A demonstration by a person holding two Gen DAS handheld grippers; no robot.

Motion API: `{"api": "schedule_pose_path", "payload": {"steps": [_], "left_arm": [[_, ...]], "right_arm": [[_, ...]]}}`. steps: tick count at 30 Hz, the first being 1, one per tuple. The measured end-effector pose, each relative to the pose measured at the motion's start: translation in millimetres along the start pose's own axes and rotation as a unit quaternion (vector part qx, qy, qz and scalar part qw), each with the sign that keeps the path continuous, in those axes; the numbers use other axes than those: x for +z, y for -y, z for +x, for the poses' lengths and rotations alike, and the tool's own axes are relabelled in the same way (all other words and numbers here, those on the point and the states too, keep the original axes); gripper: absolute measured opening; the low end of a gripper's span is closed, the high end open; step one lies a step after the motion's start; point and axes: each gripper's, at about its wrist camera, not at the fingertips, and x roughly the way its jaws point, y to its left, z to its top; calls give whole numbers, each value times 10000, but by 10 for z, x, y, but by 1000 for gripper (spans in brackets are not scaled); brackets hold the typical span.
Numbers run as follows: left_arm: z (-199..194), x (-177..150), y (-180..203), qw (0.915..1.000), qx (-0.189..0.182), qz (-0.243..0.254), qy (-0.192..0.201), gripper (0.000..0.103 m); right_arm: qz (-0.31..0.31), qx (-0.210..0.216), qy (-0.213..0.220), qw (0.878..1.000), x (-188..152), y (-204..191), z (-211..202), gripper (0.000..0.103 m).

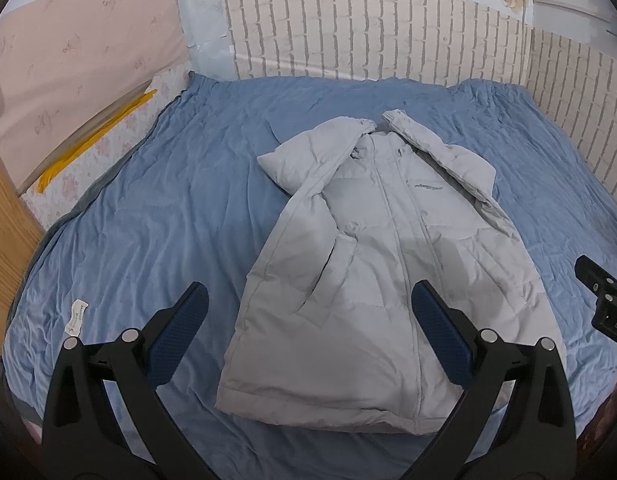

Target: Fold large clothes

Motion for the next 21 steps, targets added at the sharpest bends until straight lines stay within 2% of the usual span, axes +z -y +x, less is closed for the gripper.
{"api": "schedule_pose_path", "payload": {"steps": [21], "left_arm": [[-18, -16, 8, 10000, 27, 5, -5, 100]], "right_arm": [[11, 26, -30, 10000, -23, -7, 3, 101]]}}
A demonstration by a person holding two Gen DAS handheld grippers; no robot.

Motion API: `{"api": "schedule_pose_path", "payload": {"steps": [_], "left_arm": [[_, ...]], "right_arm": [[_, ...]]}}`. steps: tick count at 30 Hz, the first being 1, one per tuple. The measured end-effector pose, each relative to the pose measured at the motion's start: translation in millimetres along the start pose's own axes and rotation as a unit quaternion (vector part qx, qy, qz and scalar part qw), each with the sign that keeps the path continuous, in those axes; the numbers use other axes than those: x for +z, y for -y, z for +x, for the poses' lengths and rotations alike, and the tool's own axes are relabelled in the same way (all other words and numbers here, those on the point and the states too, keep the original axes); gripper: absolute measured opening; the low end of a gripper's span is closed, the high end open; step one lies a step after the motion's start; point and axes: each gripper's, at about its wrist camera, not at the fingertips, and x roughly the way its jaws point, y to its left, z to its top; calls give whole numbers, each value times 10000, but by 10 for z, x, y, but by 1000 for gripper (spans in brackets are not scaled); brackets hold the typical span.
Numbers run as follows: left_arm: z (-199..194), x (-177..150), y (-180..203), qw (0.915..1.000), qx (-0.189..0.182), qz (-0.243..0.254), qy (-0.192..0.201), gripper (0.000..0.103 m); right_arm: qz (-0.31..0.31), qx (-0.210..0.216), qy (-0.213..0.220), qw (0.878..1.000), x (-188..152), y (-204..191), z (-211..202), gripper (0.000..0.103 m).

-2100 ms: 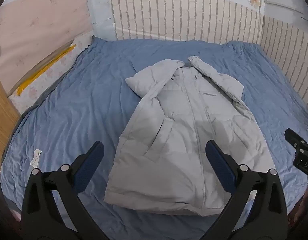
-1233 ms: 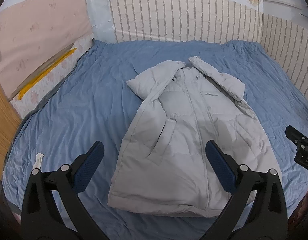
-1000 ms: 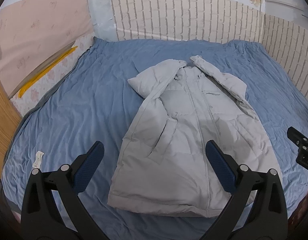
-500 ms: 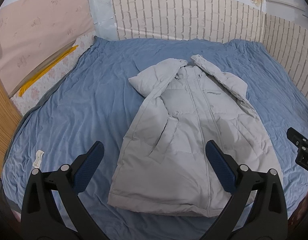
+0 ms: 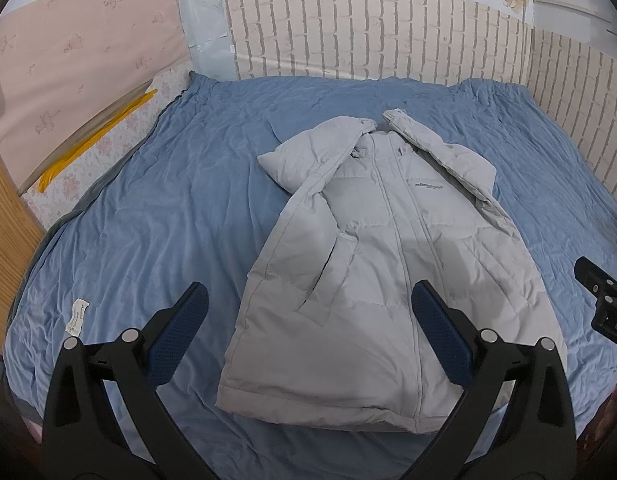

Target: Fold large clothes

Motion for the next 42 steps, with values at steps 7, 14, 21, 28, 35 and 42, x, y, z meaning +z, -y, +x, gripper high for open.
{"api": "schedule_pose_path", "payload": {"steps": [7, 14, 21, 28, 35, 42], "left_arm": [[-3, -1, 2, 10000, 0, -5, -6, 100], [-7, -14, -8, 10000, -5, 7, -10, 100], [2, -16, -11, 10000, -2, 6, -20, 100], [-4, -29, -15, 10000, -1, 13, -9, 100], [-24, -49, 12, 10000, -12, 39, -34, 100], [-69, -69, 15, 10000, 5, 48, -8, 100]], "right_arm": [[-4, 1, -16, 10000, -2, -7, 0, 101], [-4, 5, -15, 10000, -16, -9, -6, 101], [-4, -4, -8, 10000, -30, -8, -6, 101], [-3, 7, -7, 10000, -49, -7, -10, 101], [-20, 13, -23, 10000, -51, -5, -10, 101], [-15, 1, -37, 10000, -71, -8, -21, 101]]}}
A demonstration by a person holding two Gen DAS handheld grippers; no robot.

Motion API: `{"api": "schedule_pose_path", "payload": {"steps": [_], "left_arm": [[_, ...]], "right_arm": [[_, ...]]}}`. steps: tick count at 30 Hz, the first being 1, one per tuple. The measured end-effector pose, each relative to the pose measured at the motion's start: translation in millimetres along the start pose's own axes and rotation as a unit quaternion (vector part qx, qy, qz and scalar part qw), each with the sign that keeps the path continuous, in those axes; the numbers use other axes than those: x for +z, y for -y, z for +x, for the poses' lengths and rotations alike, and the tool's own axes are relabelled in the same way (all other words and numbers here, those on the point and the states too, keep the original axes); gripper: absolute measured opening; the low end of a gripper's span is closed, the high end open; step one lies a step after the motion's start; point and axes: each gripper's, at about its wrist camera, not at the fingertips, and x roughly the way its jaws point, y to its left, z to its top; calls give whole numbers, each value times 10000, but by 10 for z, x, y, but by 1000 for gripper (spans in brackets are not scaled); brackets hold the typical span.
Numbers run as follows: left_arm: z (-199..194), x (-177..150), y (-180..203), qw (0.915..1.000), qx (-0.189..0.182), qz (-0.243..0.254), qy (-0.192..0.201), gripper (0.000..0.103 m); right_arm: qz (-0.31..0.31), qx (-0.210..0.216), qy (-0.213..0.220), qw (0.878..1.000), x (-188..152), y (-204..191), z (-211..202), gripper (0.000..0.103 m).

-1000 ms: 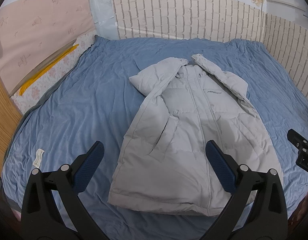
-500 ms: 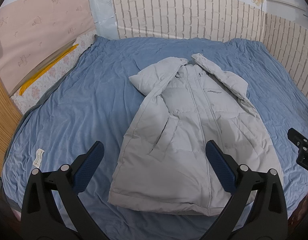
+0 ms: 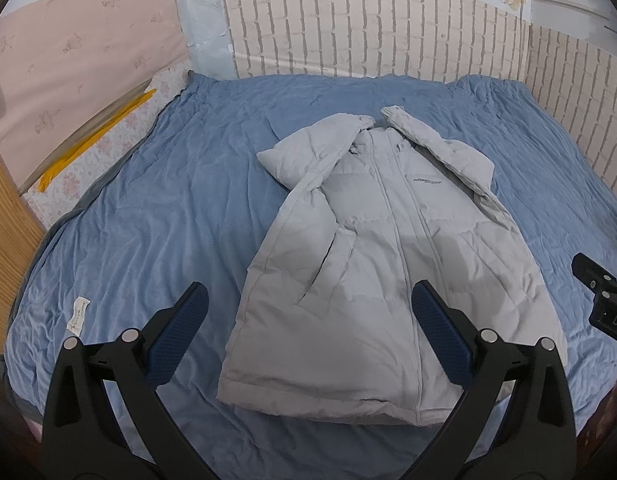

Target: Fold large clothes

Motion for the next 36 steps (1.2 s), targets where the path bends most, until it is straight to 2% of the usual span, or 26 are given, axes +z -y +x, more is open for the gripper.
{"api": "schedule_pose_path", "payload": {"steps": [12, 17, 23, 30, 36], "left_arm": [[-216, -168, -36, 9994, 281, -122, 173, 100], [-379, -285, -92, 9988, 298, -245, 285, 100], [-474, -411, -55, 9988, 263, -153, 386, 100], [-493, -376, -70, 9983, 189, -73, 539, 100], [-403, -265, -151, 9978, 252, -97, 598, 100]], "right_arm": [[4, 27, 67, 10000, -121, 63, -56, 101], [-25, 101, 161, 9998, -202, 106, -124, 101], [-29, 134, 203, 9997, -270, 127, -208, 101], [-100, -78, 154, 9998, -307, 119, -241, 101], [-5, -17, 103, 9999, -178, 206, -177, 101]]}}
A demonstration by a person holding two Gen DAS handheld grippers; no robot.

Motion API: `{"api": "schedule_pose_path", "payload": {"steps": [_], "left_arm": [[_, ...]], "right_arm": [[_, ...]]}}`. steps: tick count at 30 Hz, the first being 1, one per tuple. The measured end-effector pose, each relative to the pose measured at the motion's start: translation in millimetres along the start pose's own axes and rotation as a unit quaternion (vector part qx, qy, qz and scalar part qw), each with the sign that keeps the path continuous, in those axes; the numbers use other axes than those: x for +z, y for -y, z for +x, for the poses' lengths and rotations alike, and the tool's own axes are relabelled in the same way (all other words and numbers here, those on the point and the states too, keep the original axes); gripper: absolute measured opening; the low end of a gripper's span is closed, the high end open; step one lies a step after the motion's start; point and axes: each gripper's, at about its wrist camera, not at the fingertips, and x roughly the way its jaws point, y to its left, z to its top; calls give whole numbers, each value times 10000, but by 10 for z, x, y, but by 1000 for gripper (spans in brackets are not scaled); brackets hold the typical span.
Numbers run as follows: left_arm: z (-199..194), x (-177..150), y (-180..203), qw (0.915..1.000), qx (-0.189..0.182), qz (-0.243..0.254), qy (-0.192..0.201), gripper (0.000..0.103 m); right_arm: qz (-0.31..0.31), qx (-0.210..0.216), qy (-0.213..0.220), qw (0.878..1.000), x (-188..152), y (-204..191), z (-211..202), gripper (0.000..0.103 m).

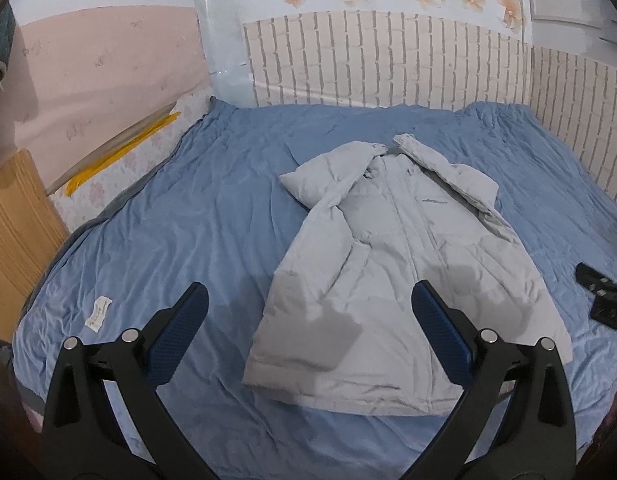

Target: Fold large clothes

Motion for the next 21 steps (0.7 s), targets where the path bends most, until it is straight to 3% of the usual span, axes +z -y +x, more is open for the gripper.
{"api": "schedule_pose_path", "payload": {"steps": [8, 16, 21], "left_arm": [[492, 291, -12, 9996, 135, 32, -230, 100], [1044, 905, 44, 9992, 134, 181, -331, 100], [1495, 1259, 143, 9990, -68, 357, -246, 100]], "right_arm": [[43, 190, -12, 9998, 437, 98, 260, 101], [-175, 327, -106, 9993, 1104, 152, 617, 101], [-435, 357, -147, 9983, 1468, 78, 1163, 101]]}}
